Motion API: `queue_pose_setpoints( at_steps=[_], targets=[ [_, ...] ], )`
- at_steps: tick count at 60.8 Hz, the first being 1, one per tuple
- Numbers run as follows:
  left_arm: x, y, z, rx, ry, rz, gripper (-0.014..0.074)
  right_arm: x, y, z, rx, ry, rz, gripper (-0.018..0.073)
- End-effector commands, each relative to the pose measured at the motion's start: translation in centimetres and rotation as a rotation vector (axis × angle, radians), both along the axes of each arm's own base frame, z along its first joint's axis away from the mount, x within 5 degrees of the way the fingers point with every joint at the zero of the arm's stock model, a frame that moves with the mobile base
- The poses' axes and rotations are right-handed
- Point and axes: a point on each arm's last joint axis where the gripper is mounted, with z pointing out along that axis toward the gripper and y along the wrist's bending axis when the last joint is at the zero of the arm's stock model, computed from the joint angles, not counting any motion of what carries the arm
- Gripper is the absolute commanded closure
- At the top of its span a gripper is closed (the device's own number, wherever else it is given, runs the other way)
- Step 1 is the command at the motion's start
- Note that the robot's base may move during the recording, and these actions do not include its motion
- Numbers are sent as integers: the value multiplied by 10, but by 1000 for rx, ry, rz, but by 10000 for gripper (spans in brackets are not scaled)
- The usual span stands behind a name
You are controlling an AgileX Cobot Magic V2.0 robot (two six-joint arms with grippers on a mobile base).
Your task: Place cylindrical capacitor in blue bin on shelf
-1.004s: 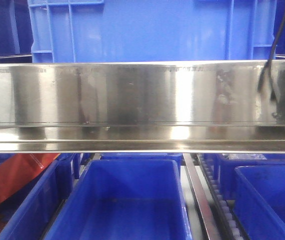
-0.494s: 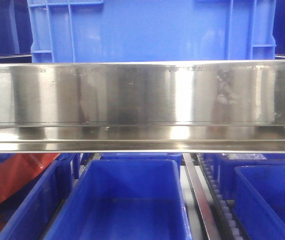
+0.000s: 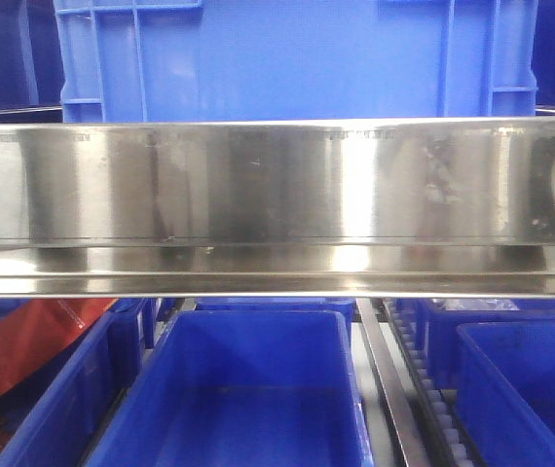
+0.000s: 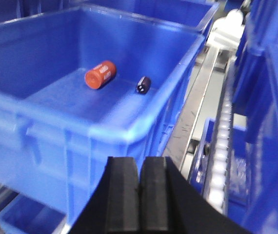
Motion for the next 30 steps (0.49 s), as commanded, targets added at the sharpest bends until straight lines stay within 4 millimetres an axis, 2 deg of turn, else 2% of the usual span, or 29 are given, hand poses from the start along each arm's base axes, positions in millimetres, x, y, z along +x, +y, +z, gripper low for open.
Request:
queue_pose_setpoints(
  at_steps=[1, 16, 30],
  targets=[
    [1, -2, -2, -13, -24, -11, 707, -22, -9, -11, 30, -114, -22, 720],
    [3, -3, -7, -4, -11, -11, 707, -62, -24, -45, 98, -300, -47, 720],
    [3, -3, -6, -6, -15, -12, 707, -71, -27, -51, 108, -328, -48, 720]
  ],
)
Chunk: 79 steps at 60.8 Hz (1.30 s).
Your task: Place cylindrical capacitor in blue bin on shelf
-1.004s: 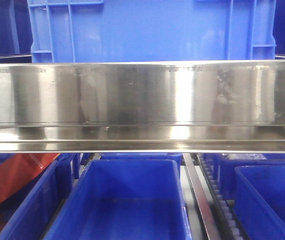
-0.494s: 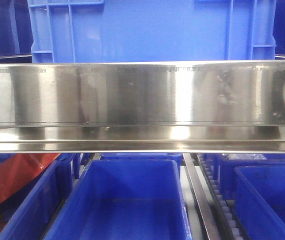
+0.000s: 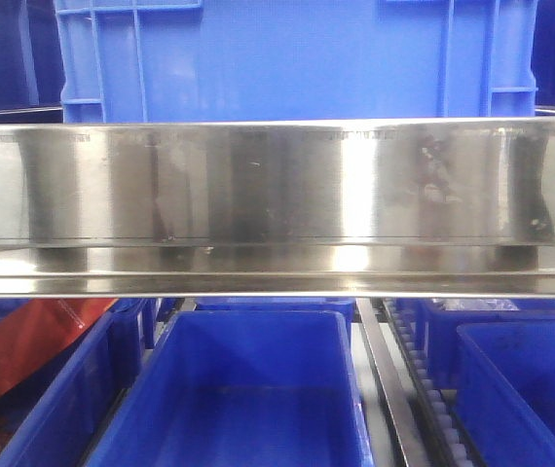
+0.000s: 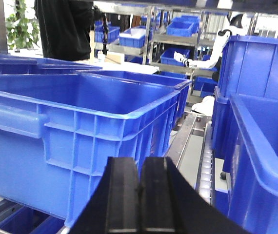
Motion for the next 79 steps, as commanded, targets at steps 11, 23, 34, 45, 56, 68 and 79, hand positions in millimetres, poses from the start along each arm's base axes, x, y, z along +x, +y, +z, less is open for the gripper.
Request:
queue_pose_setpoints(
  at_steps=[11, 23, 34, 45, 56, 68, 79],
  targets=[
    [-1, 0, 2, -17, -25, -6, 707, -1, -1, 2, 2, -37, -12, 720],
    [-1, 0, 2, -17, -25, -6, 707, -1, -1, 2, 2, -37, -10, 720],
    [-1, 0, 2, -17, -25, -6, 707, -1, -1, 2, 2, -37, -10, 720],
    [-1, -1, -7, -27, 3, 3, 707, -1, -1, 2, 2, -37, -10, 720],
    [-8, 2, -35, -12, -68, 86, 707, -1, -1, 2, 2, -37, -10, 720],
    [-12, 7, -86, -66, -132, 235, 707, -1, -1, 2, 2, -37, -10, 720],
    [-13, 10, -140, -61, -129, 303, 707, -1, -1, 2, 2, -37, -10, 720]
  ],
)
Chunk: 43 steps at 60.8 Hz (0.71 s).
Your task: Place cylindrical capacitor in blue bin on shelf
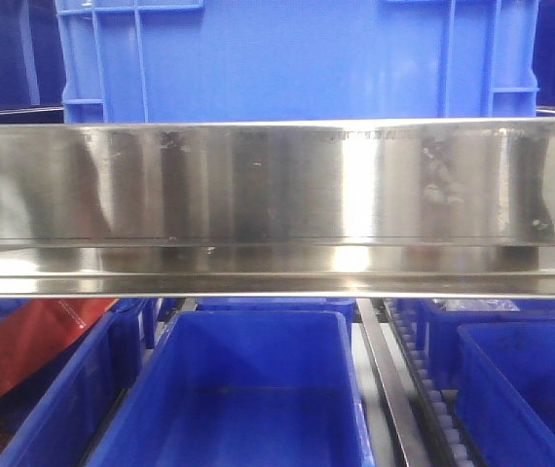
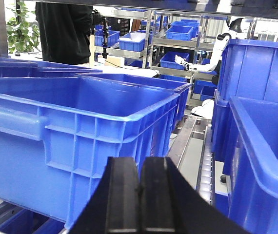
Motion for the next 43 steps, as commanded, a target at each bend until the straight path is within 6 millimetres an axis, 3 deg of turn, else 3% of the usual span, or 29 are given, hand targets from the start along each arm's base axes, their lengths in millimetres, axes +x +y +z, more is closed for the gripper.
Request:
queue_pose_setpoints(
  at_steps=[1, 14, 16, 43],
  targets=[
    [1, 0, -24, -8, -24, 15, 707, -1, -1, 2, -1, -30, -9, 720],
    [15, 0, -83, -6, 25, 22, 707, -1, -1, 2, 0, -32, -9, 720],
    [15, 0, -77, -19, -39, 20, 707, -1, -1, 2, 0, -32, -9, 720],
    [15, -3, -79, -16, -23, -27, 707, -1, -1, 3, 2, -37, -10, 720]
  ],
)
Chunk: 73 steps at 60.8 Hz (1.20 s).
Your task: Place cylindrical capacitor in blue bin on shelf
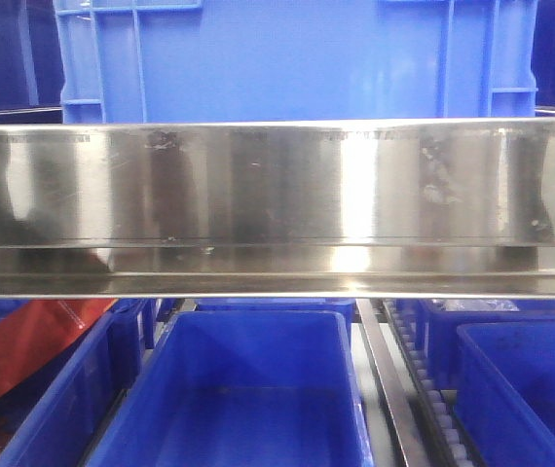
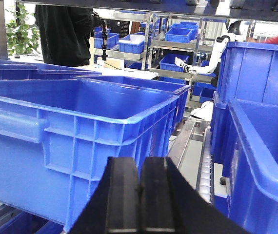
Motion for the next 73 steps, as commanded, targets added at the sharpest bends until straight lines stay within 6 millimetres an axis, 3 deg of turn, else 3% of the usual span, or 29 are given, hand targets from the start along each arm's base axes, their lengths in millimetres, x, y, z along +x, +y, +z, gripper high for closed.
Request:
queue_pose_setpoints(
  at_steps=[1, 41, 50, 73],
  targets=[
    [0, 0, 3, -14, -35, -4, 707, -1, -1, 2, 0, -30, -9, 720],
    [0, 0, 4, -15, -38, -4, 707, -1, -2, 6, 15, -71, -15, 720],
    [0, 0, 4, -15, -38, -4, 707, 5, -2, -13, -4, -13, -46, 720],
    [0, 0, 4, -15, -38, -4, 707, 5, -20, -88, 83, 86, -319, 720]
  ],
)
